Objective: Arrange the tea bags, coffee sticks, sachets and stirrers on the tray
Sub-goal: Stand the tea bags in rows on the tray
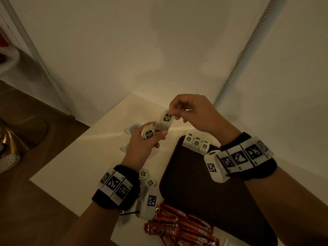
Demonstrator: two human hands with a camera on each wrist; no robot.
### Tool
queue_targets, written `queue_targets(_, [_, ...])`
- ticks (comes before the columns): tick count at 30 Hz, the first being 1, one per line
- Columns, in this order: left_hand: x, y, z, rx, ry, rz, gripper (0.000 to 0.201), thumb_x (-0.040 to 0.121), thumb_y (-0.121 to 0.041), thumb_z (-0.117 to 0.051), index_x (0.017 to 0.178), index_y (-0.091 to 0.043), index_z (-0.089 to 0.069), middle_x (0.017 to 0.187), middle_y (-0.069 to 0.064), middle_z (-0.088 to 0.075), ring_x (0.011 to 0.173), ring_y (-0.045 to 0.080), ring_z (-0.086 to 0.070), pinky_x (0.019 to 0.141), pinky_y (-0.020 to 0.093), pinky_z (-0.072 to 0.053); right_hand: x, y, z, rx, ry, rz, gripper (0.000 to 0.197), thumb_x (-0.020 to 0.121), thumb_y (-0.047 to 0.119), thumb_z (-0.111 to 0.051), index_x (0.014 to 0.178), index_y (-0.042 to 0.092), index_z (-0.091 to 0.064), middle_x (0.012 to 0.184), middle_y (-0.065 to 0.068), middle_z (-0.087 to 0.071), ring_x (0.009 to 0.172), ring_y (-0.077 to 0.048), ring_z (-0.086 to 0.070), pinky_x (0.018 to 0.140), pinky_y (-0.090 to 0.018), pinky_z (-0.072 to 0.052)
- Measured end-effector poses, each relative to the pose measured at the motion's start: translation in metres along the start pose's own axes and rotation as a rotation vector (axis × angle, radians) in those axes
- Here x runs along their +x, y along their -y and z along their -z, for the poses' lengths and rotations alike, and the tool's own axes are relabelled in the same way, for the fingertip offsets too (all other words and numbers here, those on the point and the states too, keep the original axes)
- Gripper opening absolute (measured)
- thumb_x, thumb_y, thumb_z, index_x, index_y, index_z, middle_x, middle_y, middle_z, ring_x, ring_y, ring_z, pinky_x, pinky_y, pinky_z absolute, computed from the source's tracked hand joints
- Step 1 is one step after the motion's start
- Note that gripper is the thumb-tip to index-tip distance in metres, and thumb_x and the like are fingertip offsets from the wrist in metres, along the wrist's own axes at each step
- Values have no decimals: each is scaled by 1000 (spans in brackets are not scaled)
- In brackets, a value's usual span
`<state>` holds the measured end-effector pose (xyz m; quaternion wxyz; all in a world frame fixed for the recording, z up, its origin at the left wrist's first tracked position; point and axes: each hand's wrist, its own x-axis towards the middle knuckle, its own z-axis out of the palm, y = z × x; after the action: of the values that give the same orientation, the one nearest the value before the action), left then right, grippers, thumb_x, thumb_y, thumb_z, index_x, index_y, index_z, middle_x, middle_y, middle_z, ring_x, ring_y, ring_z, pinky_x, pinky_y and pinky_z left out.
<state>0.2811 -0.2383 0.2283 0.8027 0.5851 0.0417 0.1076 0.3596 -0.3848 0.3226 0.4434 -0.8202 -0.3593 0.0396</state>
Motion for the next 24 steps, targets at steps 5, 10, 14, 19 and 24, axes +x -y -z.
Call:
queue_targets(5, [5,-4,-6,-50,-67,-96,20,71,-16,-79,87,-23,-69,77,0,-70,72,15,-63,53,21,-48,1,-6,2,122,-72,24,12,85,12,-66,80,22,-63,68,13,-62,60,-6,-58,55,-21,-45])
queue_targets(10, [9,-7,-12,-65,-82,-107,15,77,-17,-71,91,-18,-66,77,0,-70,72,14,-63,54,21,-48,1,-10,6,211,-76,15,8,86,8,-64,83,16,-63,68,8,-63,58,-10,-59,56,-23,-48])
queue_targets(14, [9,1,-16,-84,-69,-38,28,74,-26,-66,97,-11,-62,81,-1,-71,74,12,-65,56,22,-49,-1,-13,7,171,-64,7,5,86,8,-65,84,12,-63,69,6,-64,58,-11,-59,56,-22,-49])
queue_targets(19, [13,13,-5,-246,-140,215,29,87,-36,-56,106,-14,-61,92,6,-69,75,15,-65,60,21,-51,-7,-51,12,66,-45,-119,2,85,5,-65,86,6,-65,67,0,-63,56,-9,-60,58,-18,-52])
queue_targets(24, [22,16,12,-352,-154,382,45,95,-52,-36,98,-15,-62,81,2,-69,74,17,-68,59,22,-55,-24,-140,-7,-151,123,-444,12,85,-1,-61,87,10,-63,69,1,-60,58,-6,-55,62,-22,-49])
